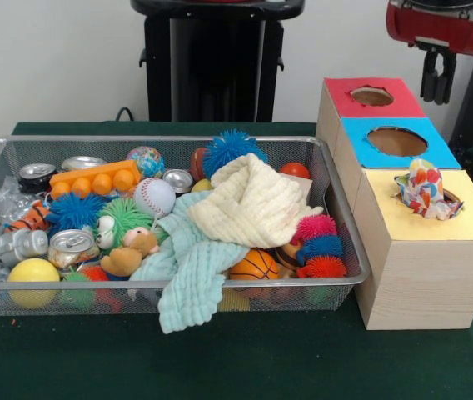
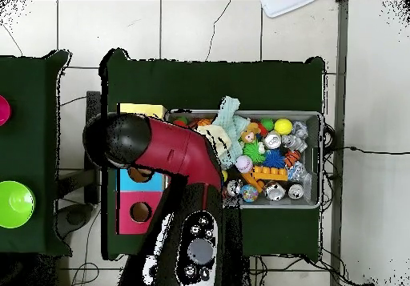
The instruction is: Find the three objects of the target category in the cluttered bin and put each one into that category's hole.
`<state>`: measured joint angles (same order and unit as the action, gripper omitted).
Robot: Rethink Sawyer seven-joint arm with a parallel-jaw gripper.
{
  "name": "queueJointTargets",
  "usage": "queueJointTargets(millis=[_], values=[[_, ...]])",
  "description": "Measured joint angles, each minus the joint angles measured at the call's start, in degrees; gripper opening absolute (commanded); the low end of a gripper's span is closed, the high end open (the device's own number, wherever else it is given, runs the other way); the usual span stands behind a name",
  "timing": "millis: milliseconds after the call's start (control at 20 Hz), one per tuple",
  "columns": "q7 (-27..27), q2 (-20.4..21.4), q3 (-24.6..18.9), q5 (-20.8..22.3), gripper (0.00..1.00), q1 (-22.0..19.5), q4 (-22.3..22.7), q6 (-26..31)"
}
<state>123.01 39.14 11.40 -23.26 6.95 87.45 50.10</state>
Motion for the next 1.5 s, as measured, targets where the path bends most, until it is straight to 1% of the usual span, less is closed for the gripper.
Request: queueJointTargets(millis=[350,750,1200,1500], values=[[0.0,1.0,0.5,0.7,0.00,-0.2,0.0,0.0],[0.0,0.8,0.5,0.9,0.00,-0.4,0.0,0.0],[0.0,-0.6,0.5,0.9,0.00,-0.4,0.0,-1.0],[0.0,-1.9,0.5,0.9,0.00,-0.1,0.0,-3.5]])
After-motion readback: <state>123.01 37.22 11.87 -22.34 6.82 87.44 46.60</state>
